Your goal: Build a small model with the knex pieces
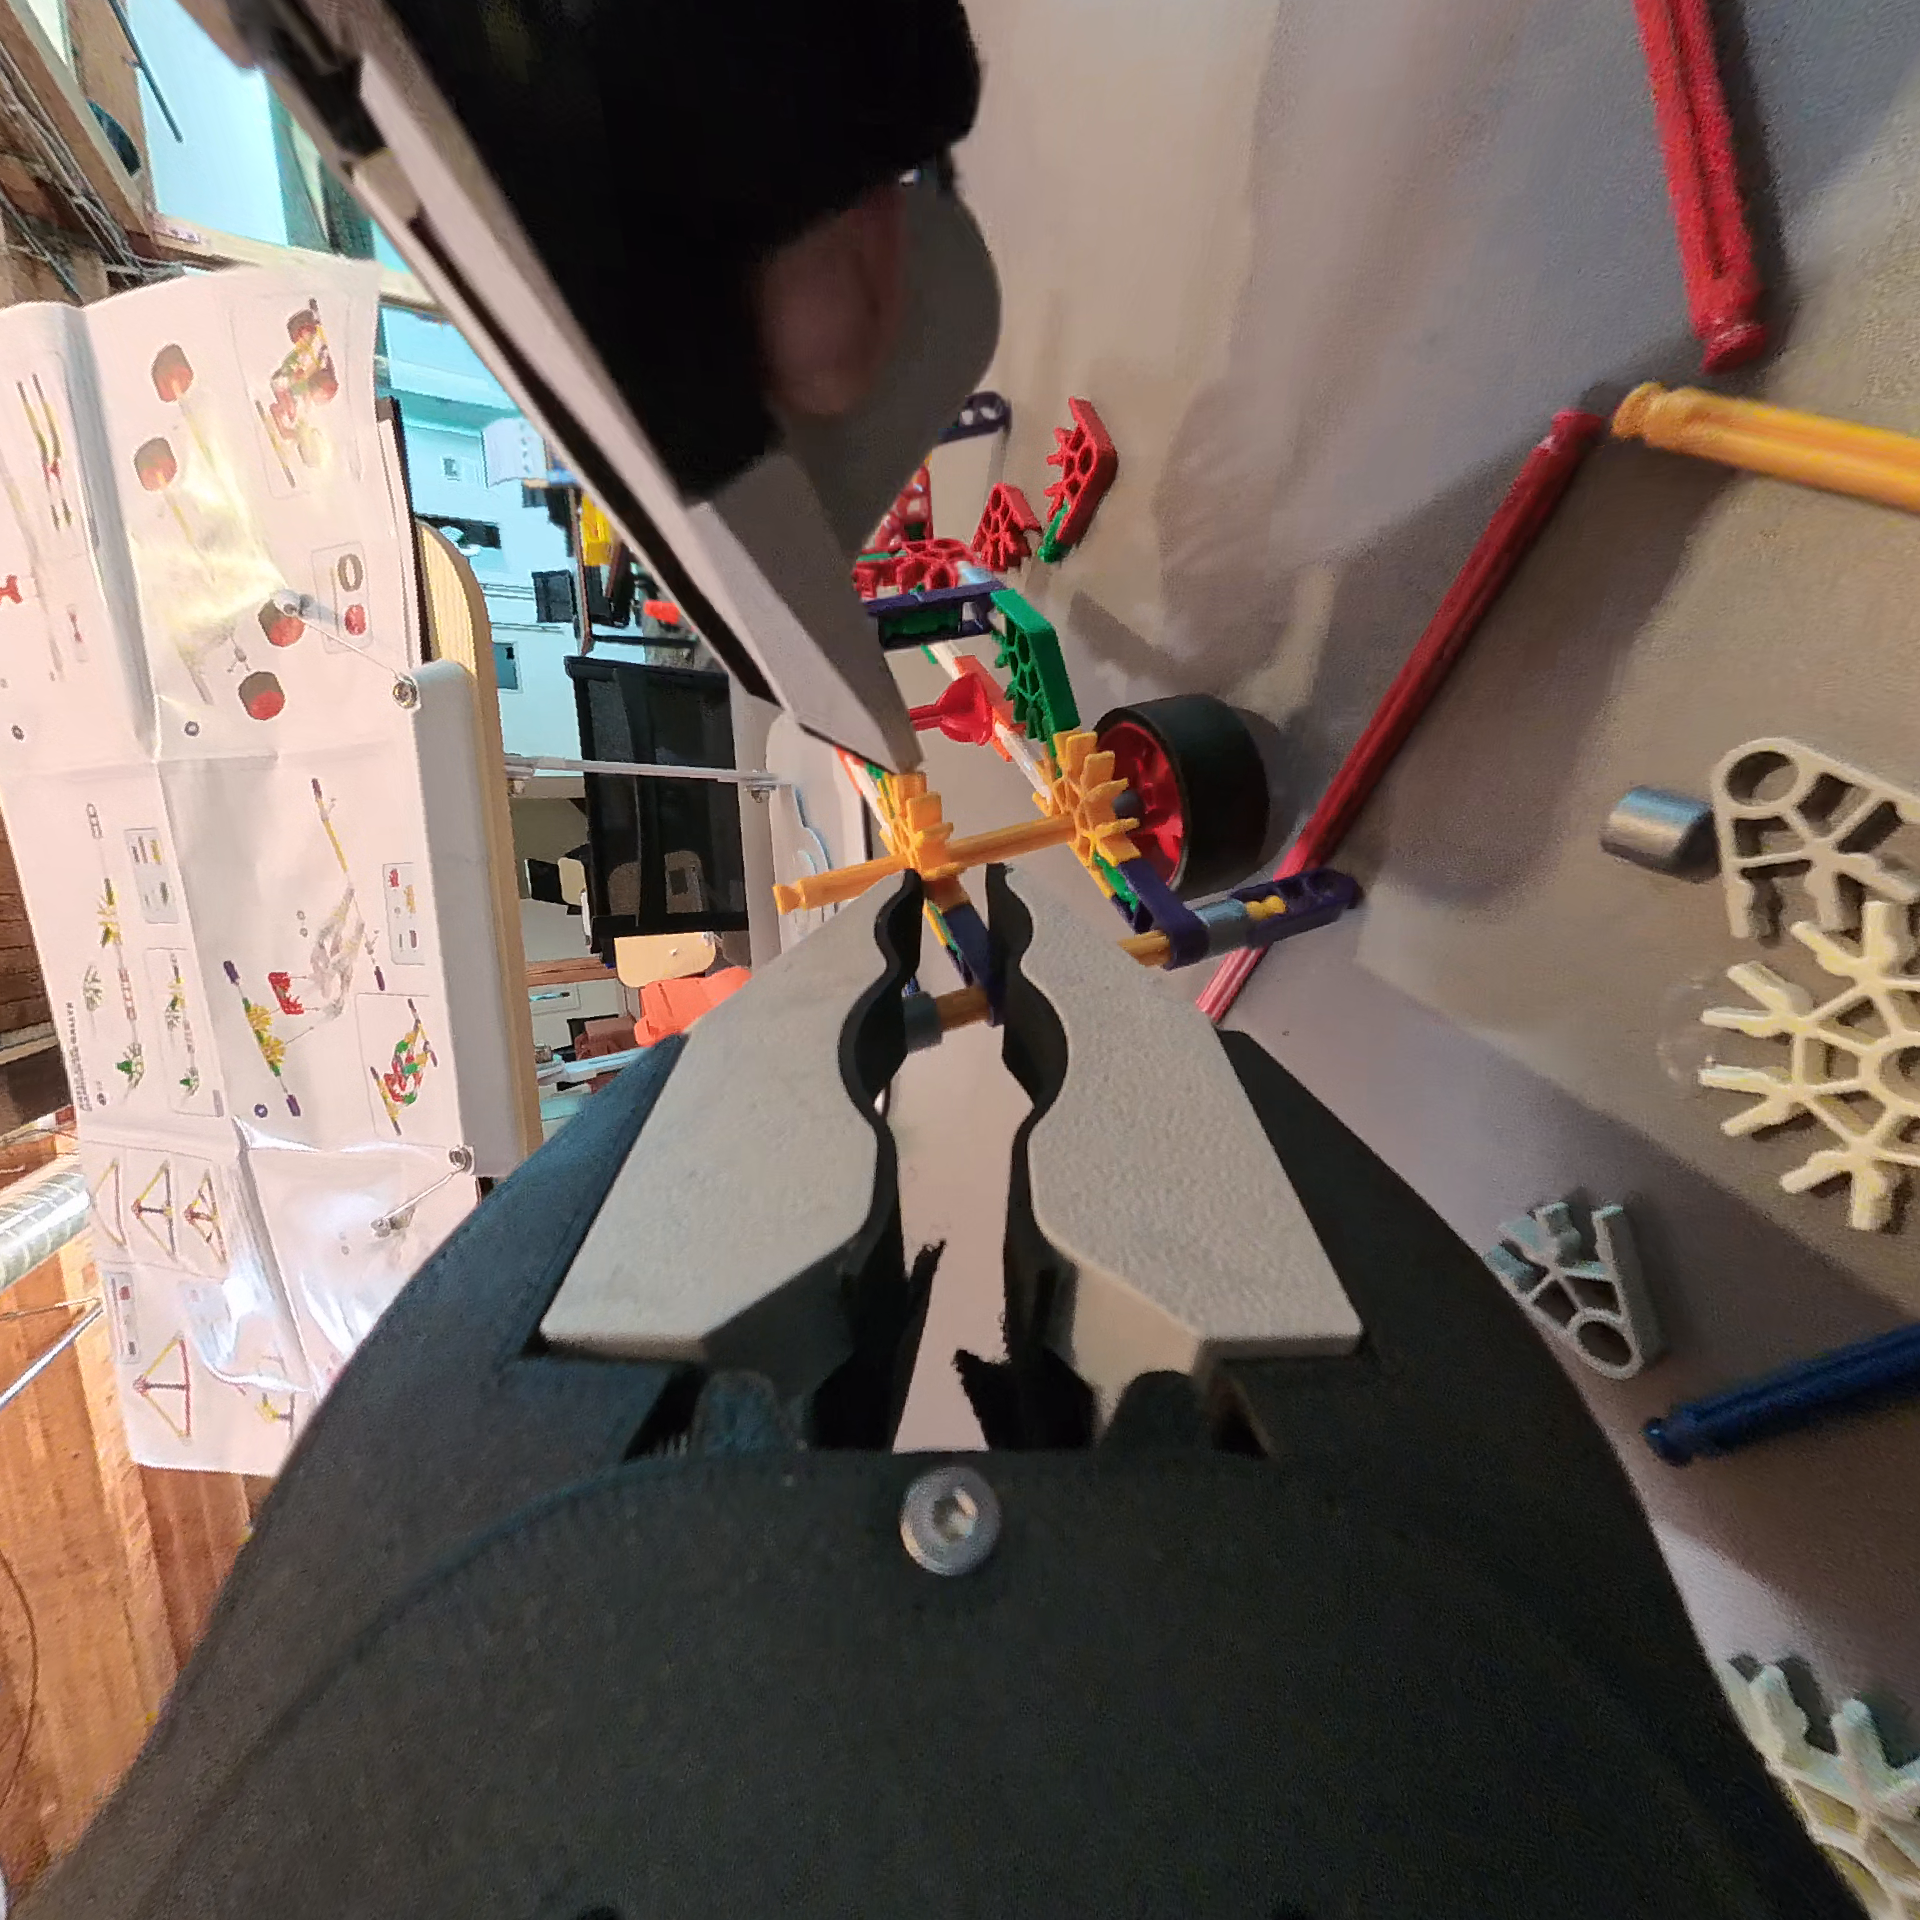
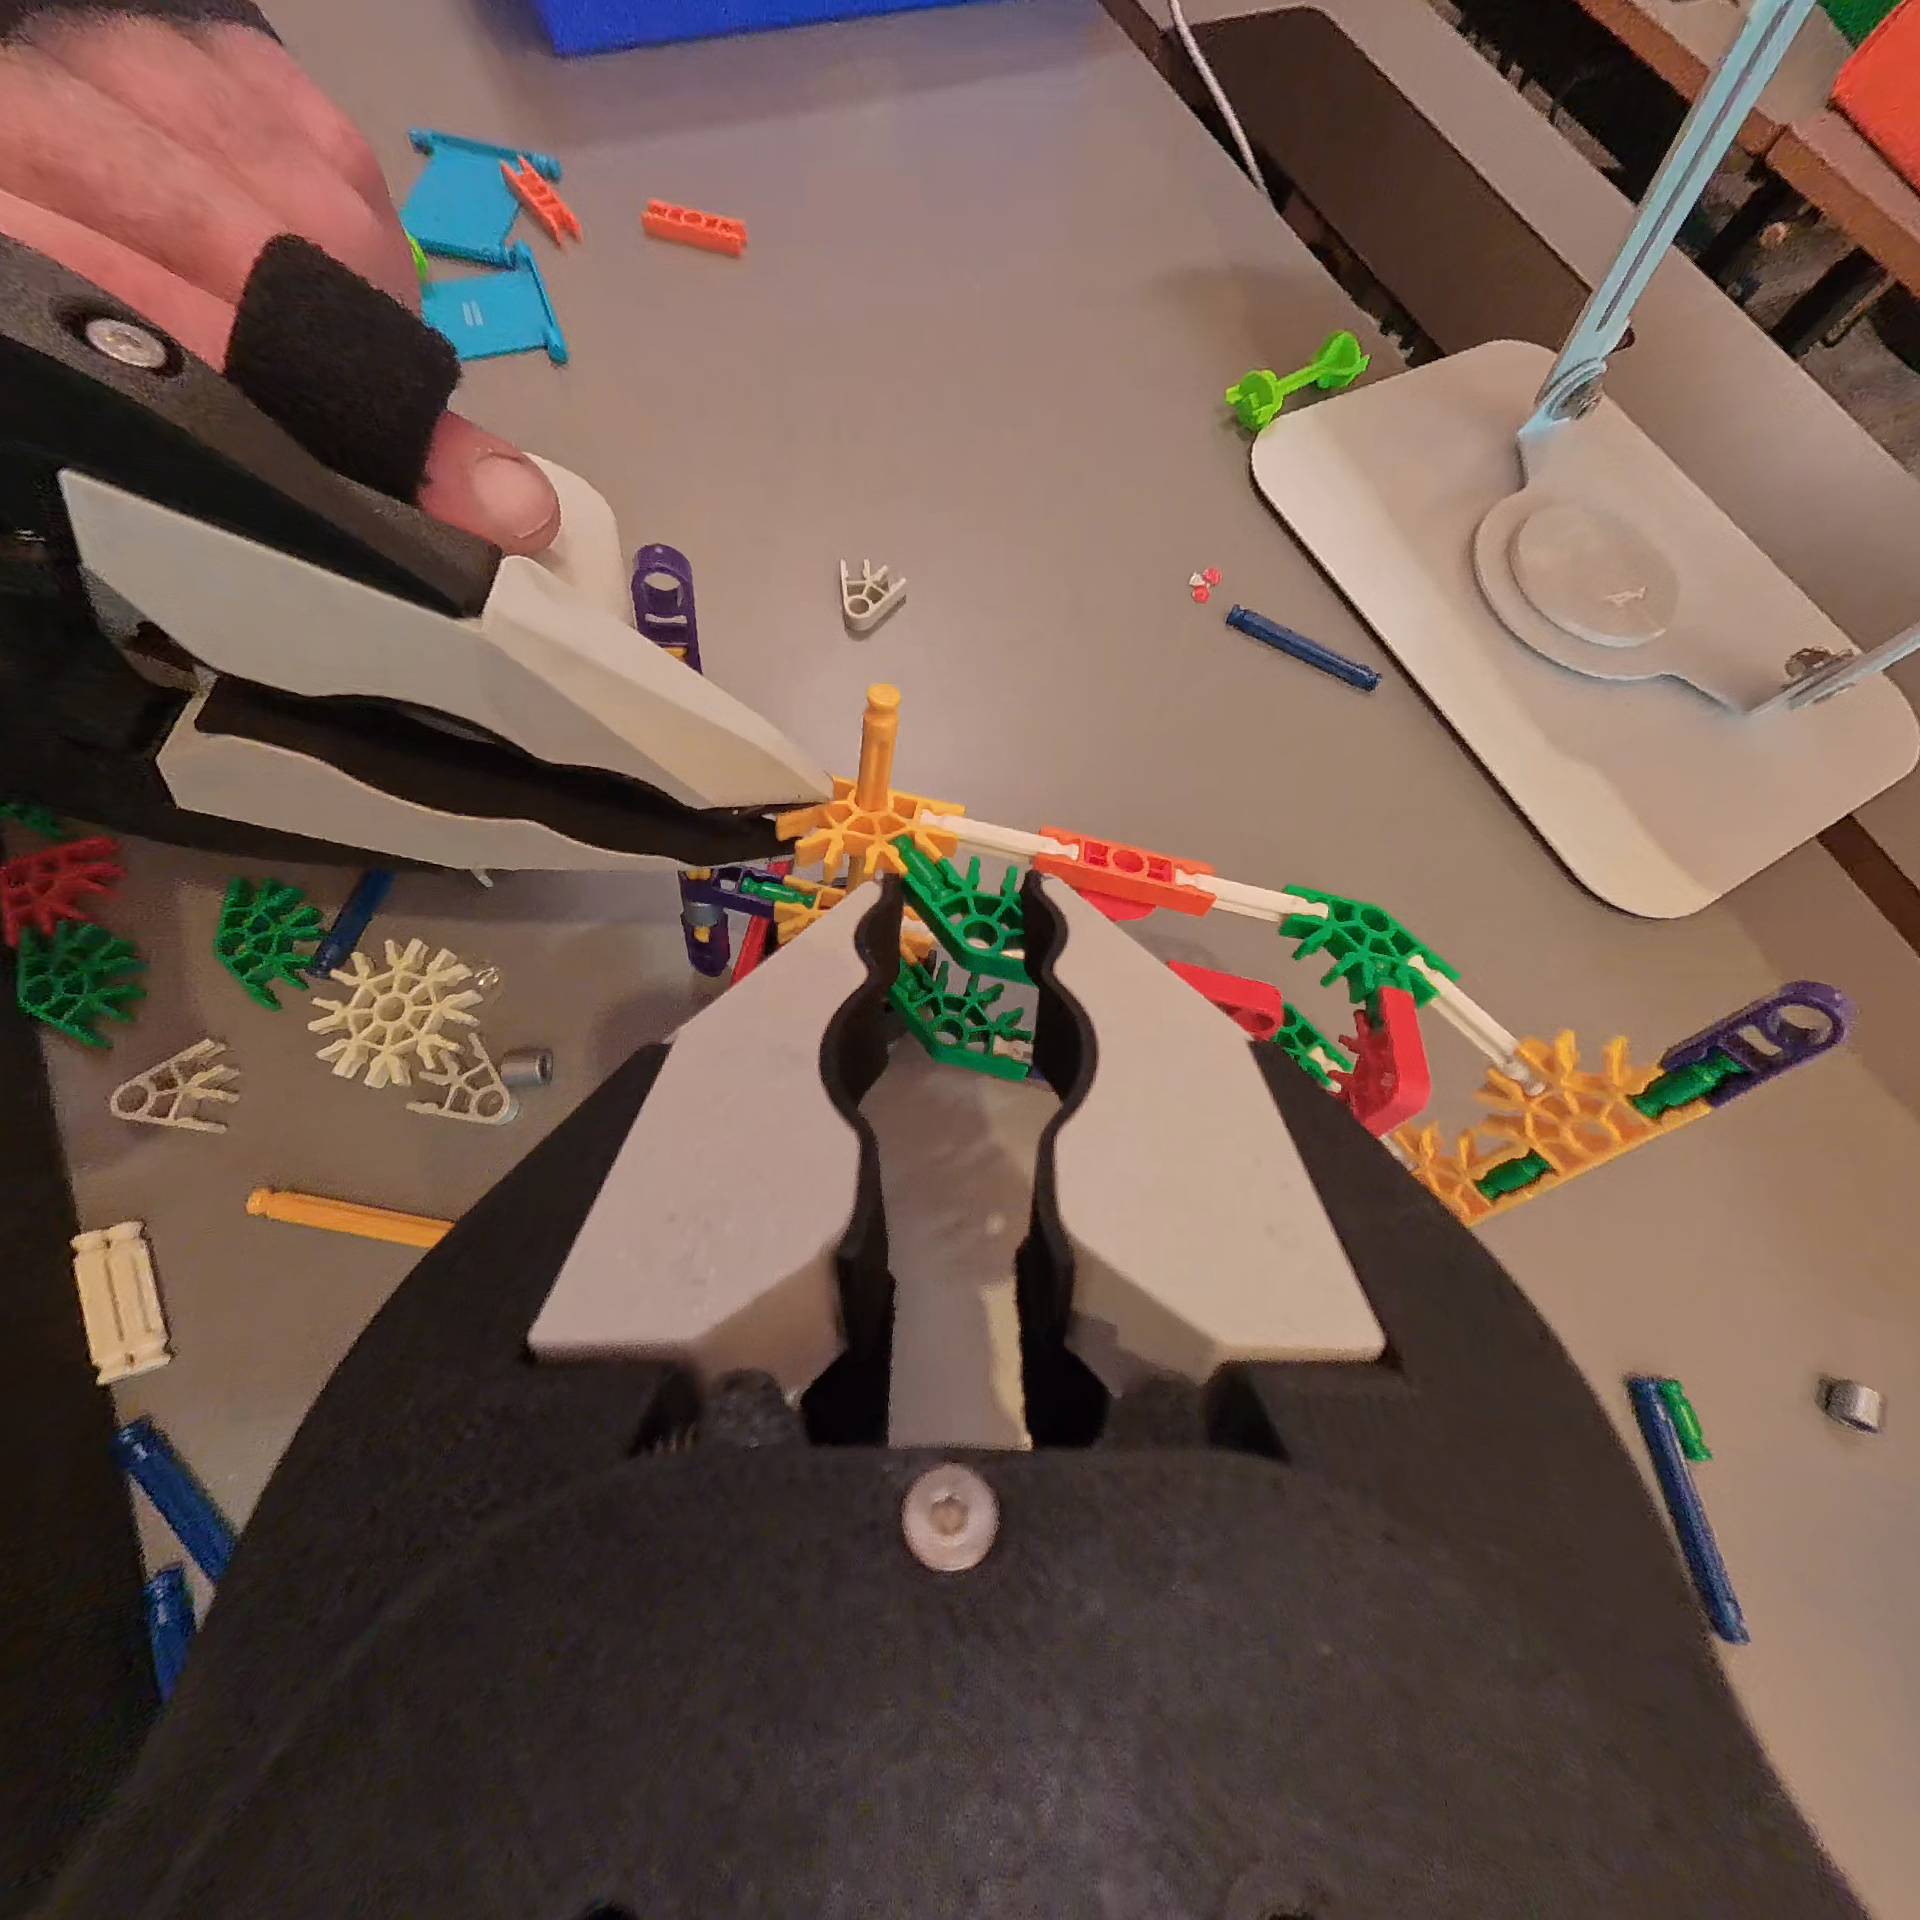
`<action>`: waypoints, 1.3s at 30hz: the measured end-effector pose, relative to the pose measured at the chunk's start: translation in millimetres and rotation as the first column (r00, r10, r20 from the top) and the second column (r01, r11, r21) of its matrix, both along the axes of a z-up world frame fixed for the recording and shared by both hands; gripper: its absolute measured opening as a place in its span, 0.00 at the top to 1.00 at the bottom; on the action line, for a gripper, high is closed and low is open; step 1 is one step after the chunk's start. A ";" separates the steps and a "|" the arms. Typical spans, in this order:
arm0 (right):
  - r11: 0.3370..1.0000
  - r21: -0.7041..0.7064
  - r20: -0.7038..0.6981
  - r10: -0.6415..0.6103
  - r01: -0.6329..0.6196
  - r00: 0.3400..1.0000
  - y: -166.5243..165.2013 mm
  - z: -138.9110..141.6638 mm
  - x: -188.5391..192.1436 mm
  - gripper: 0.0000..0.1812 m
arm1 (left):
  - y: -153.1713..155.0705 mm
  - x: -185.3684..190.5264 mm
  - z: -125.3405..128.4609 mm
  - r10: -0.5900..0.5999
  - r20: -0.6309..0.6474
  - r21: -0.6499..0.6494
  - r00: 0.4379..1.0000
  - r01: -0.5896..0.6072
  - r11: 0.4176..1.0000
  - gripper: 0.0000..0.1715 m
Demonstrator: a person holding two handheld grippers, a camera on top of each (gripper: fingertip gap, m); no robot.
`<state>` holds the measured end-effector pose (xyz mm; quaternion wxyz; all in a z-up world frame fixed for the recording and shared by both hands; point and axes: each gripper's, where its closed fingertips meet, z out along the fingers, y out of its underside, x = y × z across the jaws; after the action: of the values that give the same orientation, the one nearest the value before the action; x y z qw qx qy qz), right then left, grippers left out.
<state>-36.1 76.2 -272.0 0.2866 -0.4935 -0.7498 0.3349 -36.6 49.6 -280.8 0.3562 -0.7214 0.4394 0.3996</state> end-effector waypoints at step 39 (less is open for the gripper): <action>0.972 -0.109 0.177 0.225 -0.208 0.958 -72.1 -23.9 61.2 0.89 | -23.7 -23.4 -13.3 0.239 0.767 -0.177 0.596 -0.162 0.971 0.96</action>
<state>25.2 4.1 -295.9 0.1539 -0.4501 -0.8073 0.3493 -60.0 25.9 -294.1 0.4321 -0.8827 0.1733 0.0631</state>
